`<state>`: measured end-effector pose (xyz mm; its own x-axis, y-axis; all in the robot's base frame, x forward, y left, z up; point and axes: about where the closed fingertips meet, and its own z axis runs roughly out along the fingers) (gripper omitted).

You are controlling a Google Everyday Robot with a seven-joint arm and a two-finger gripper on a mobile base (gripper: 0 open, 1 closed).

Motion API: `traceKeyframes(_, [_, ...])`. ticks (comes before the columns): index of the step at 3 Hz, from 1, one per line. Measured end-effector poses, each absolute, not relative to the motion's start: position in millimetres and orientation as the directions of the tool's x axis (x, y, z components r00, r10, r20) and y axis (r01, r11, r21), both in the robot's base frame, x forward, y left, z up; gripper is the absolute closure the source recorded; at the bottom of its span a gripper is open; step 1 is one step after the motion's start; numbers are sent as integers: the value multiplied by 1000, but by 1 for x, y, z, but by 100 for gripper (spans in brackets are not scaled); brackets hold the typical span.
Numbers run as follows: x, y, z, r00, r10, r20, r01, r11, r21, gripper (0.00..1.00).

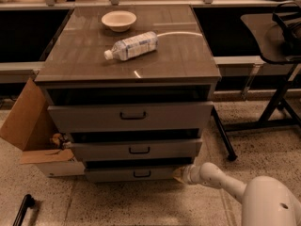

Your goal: Close bottom drawer

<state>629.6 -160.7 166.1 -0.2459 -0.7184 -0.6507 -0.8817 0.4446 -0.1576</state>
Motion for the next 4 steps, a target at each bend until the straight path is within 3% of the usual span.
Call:
traceKeyframes(2, [617, -179, 194, -203, -746, -635, -922, 364, -133, 100])
traceKeyframes(4, [557, -206, 258, -124, -805, -581, -966, 233, -116, 100])
